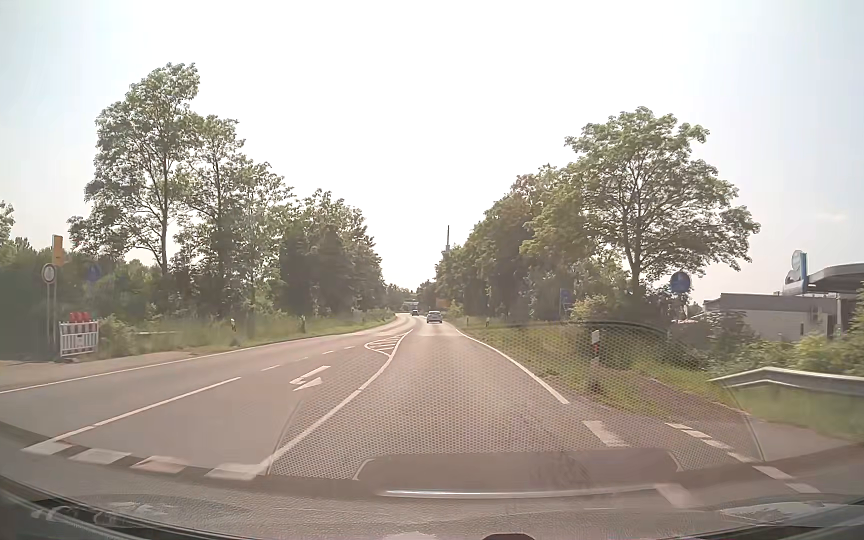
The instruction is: Follow the waypoints while adhering to traffic rules and regulations
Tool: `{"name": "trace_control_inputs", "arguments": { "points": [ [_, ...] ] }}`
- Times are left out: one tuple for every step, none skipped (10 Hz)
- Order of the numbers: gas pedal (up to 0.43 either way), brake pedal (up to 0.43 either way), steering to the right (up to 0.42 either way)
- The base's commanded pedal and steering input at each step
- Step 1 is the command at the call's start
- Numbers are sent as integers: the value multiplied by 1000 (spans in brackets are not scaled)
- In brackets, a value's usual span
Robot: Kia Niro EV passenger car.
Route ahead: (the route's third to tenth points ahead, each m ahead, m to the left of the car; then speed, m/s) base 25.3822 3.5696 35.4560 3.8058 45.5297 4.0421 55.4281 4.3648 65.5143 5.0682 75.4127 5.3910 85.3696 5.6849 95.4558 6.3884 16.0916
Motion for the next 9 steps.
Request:
{"name": "trace_control_inputs", "arguments": {
  "points": [
    [169,0,-13],
    [169,0,-13],
    [169,0,-13],
    [177,0,-13],
    [177,0,-13],
    [177,0,-13],
    [177,0,-13],
    [177,0,-13],
    [177,0,-13]
  ]
}}
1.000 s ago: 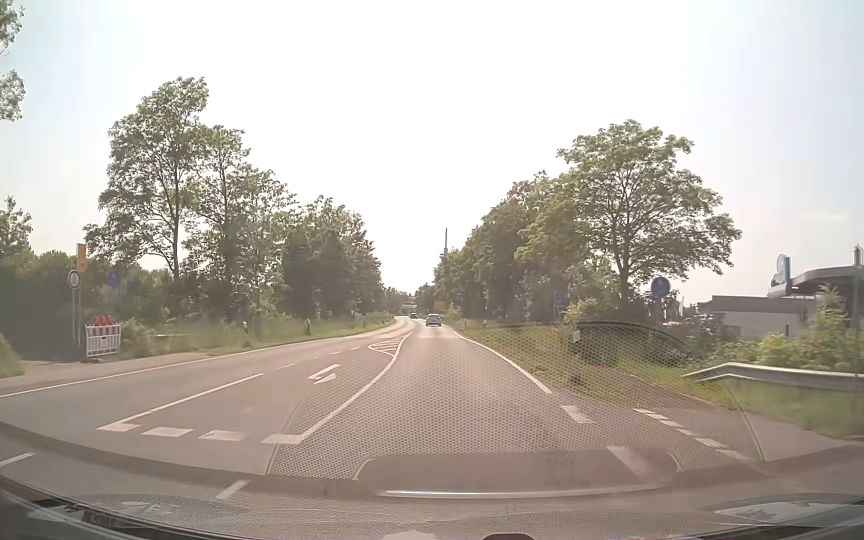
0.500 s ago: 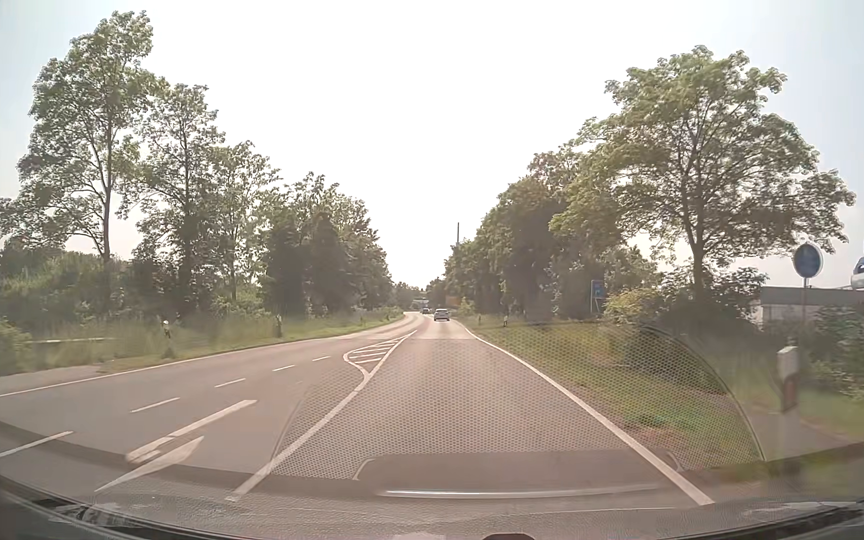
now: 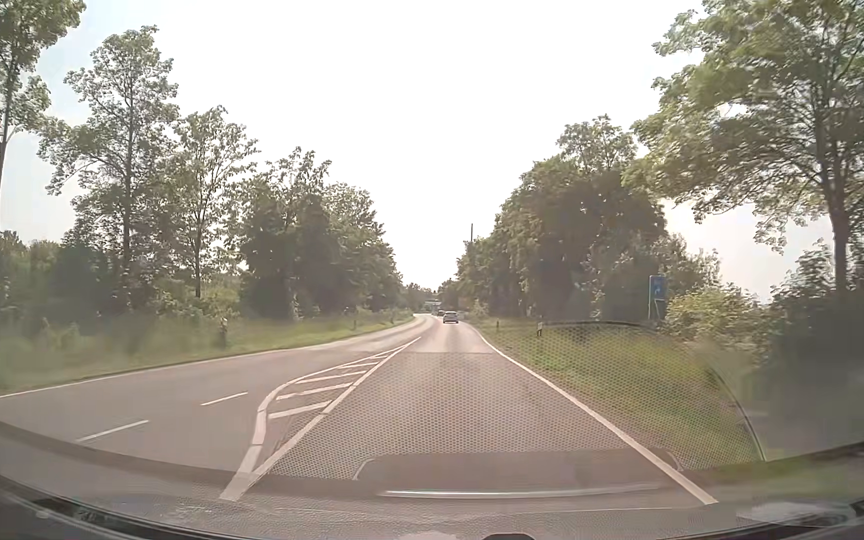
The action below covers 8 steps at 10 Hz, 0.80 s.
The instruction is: Follow the waypoints while adhering to traffic rules and regulations
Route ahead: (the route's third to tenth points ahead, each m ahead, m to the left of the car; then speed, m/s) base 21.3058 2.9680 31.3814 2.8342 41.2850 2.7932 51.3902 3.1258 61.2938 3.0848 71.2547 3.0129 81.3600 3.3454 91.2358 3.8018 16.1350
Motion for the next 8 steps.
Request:
{"name": "trace_control_inputs", "arguments": {
  "points": [
    [177,0,-12],
    [177,0,-11],
    [177,0,-10],
    [177,0,-9],
    [177,0,-7],
    [177,0,-4],
    [189,0,-2],
    [189,0,0]
  ]
}}
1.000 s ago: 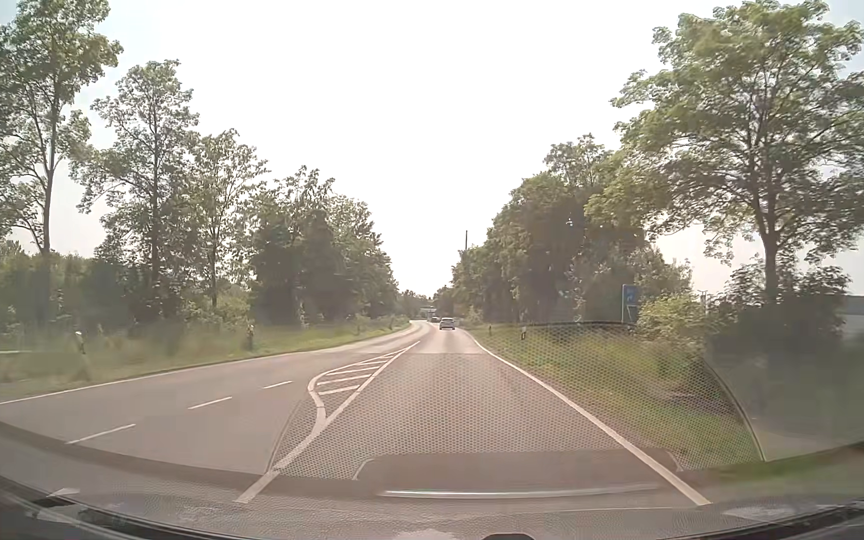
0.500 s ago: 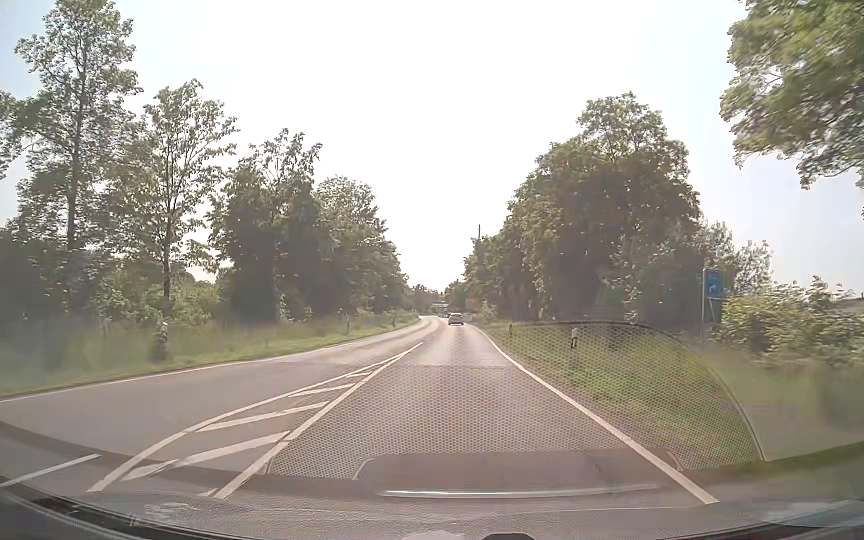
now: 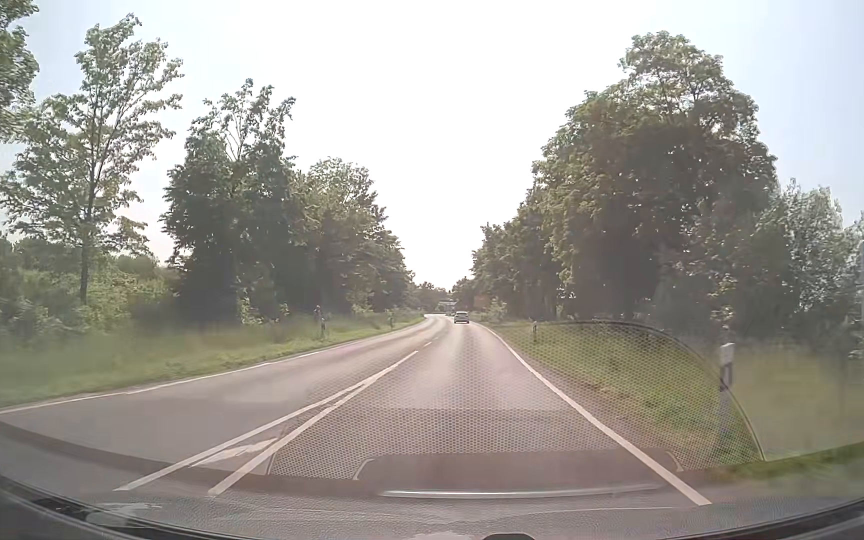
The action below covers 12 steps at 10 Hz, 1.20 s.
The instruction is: Follow the waypoints while adhering to traffic rules and regulations
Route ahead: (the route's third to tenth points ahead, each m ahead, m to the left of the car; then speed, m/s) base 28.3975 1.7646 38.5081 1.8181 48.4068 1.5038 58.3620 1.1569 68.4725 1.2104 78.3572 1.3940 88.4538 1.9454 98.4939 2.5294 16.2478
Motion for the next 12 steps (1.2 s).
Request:
{"name": "trace_control_inputs", "arguments": {
  "points": [
    [189,0,2],
    [189,0,3],
    [189,0,4],
    [189,0,5],
    [197,0,5],
    [197,0,5],
    [209,0,5],
    [209,0,5],
    [209,0,4],
    [209,0,4],
    [209,0,3],
    [209,0,3]
  ]
}}
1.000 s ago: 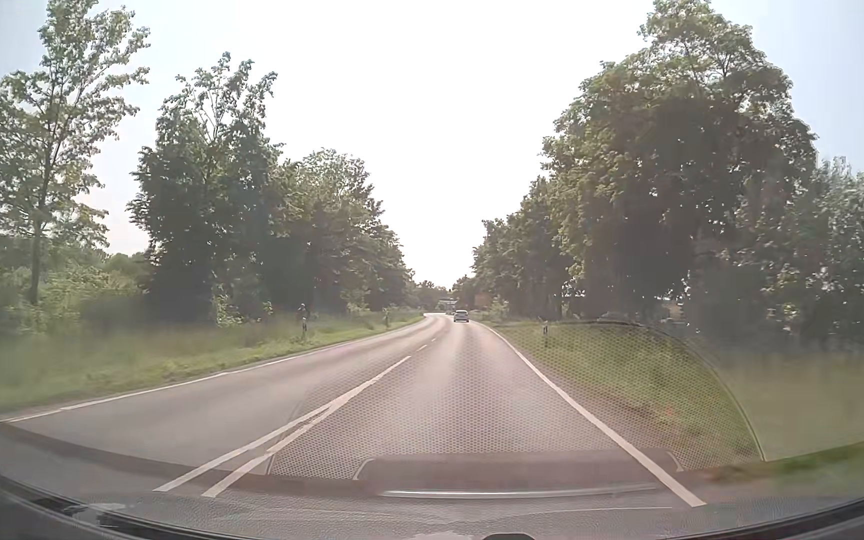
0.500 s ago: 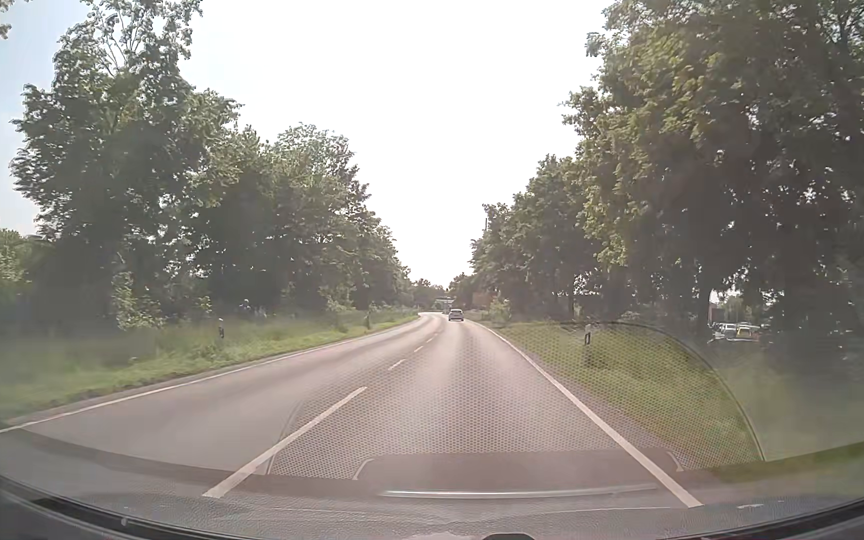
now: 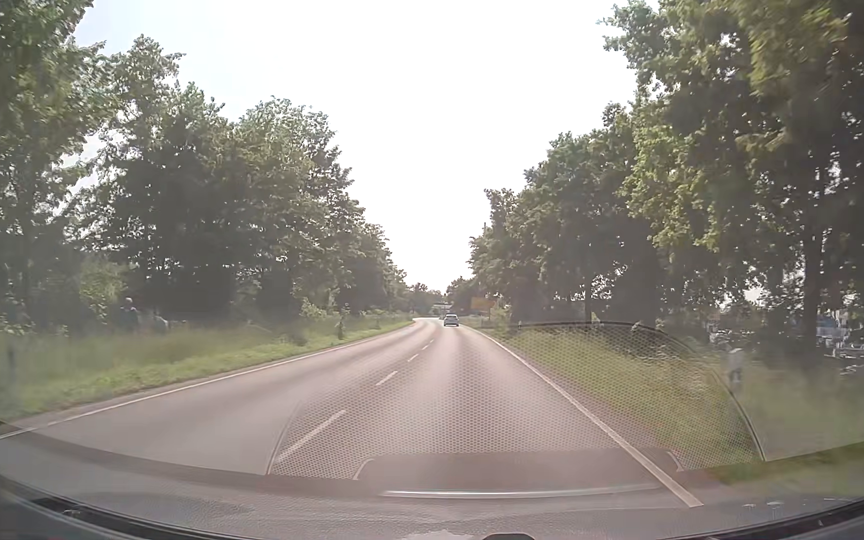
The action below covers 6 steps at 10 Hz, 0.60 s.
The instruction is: Follow the waypoints while adhering to traffic rules and regulations
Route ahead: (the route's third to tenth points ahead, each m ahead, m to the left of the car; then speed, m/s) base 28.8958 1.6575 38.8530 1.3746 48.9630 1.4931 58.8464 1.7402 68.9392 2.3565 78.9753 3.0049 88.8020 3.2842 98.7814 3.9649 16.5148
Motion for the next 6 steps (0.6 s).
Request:
{"name": "trace_control_inputs", "arguments": {
  "points": [
    [209,0,3],
    [209,0,3],
    [209,0,3],
    [197,0,3],
    [189,0,3],
    [177,0,3]
  ]
}}
